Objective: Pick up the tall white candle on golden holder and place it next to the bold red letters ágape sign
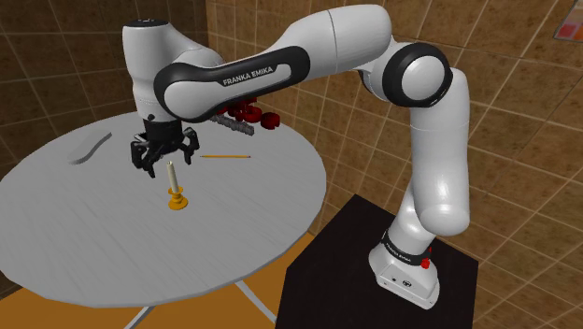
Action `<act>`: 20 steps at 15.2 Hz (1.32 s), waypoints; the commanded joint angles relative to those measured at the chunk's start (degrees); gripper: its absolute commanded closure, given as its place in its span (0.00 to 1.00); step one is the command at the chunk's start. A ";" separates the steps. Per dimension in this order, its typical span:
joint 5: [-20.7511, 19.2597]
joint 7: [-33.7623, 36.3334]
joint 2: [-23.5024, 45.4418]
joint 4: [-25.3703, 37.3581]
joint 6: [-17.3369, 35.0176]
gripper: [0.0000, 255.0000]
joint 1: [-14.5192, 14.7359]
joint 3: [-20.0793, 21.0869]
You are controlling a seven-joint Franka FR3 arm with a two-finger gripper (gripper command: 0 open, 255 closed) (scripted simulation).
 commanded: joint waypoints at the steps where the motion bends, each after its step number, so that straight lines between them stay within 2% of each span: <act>1: -0.01 0.02 0.02 -0.03 0.06 0.00 0.01 0.00; 4: -0.01 0.01 0.01 -0.02 0.05 0.00 0.01 0.00; 5: -0.01 0.01 0.01 -0.02 0.05 1.00 0.01 0.00; 14: -0.01 0.02 0.02 -0.03 0.06 1.00 0.01 0.00; 20: 0.50 -0.62 -0.63 3.68 -4.20 1.00 0.20 0.25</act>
